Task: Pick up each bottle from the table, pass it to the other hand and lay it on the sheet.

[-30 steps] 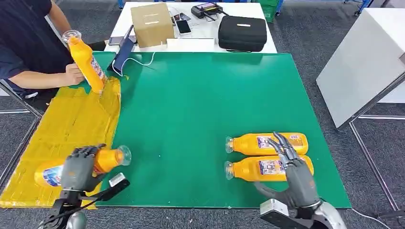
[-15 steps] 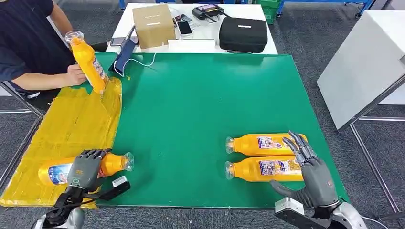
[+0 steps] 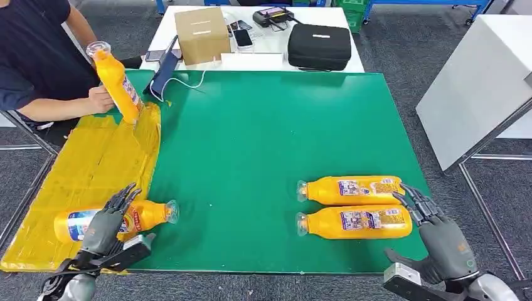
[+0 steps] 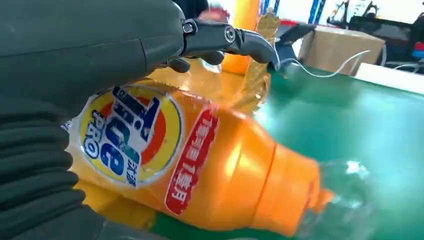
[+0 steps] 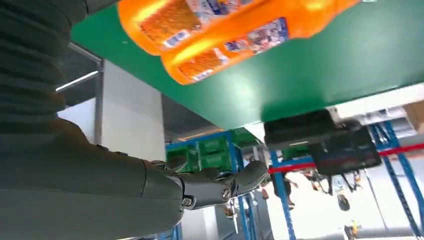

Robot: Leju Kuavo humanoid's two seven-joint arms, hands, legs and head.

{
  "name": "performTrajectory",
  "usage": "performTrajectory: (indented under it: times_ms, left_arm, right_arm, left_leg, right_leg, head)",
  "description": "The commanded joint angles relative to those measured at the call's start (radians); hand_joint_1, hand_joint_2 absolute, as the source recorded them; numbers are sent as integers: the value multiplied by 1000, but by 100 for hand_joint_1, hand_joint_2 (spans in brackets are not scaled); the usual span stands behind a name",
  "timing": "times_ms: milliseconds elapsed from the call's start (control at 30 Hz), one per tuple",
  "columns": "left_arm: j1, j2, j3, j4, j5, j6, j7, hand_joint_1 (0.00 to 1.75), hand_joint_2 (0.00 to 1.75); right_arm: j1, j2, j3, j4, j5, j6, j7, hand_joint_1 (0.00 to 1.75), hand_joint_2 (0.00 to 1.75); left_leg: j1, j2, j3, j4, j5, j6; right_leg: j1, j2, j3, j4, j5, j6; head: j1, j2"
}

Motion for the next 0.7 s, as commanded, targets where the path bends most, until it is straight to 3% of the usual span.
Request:
performTrajectory:
  times_ms: [33, 100, 167, 233, 400, 600, 700]
  left_arm:
    - [51, -80, 213, -192, 213, -85, -119, 0, 0]
    - [53, -83, 214, -203, 213, -91, -117, 0, 0]
    - [39, -130, 265, -222, 284, -87, -151, 0, 0]
    - [17, -180, 340, -276, 439, -152, -194, 0, 0]
    - [-39, -234, 465, -341, 731, -376, -165, 0, 0]
    - [-59, -252, 469, -312, 806, -515, -157, 0, 0]
    - [-62, -255, 465, -313, 804, -514, -158, 0, 0]
  right_arm:
    - [45, 11, 10, -17, 39, 7, 24, 0, 175]
    - [51, 9, 10, -21, 40, 4, 24, 0, 175]
    - [73, 4, 9, -35, 55, 2, 43, 0, 175]
    - [120, -4, 8, -62, 74, -1, 68, 0, 175]
    - [167, -15, 15, -66, 102, -2, 121, 0, 175]
    - [163, -36, 29, -13, 104, 20, 167, 0, 175]
    - [163, -37, 27, -10, 104, 19, 166, 0, 175]
  left_leg:
    - [2, 2, 1, 2, -2, -2]
    - [2, 0, -1, 1, -1, -1]
    - [2, 0, 0, 1, -1, -2]
    - [2, 0, 0, 1, -2, -1]
    - [2, -1, -2, 2, -2, -1]
    - [1, 0, -1, 0, -1, -1]
    - [2, 0, 0, 0, -1, -1]
  right_leg:
    - [2, 2, 2, 0, -2, -2]
    - [2, 0, -1, 0, -1, -1]
    - [2, 1, 1, -1, -1, -2]
    - [2, 0, 1, -1, -2, -1]
    - [2, 0, 0, 0, -2, -1]
    - [1, 0, -1, -1, 0, -1]
    - [2, 0, 1, -2, -1, -1]
  head:
    - [0, 0]
    - [0, 0]
    - [0, 0]
    - [0, 0]
    - [0, 0]
    - [0, 0]
    - [0, 0]
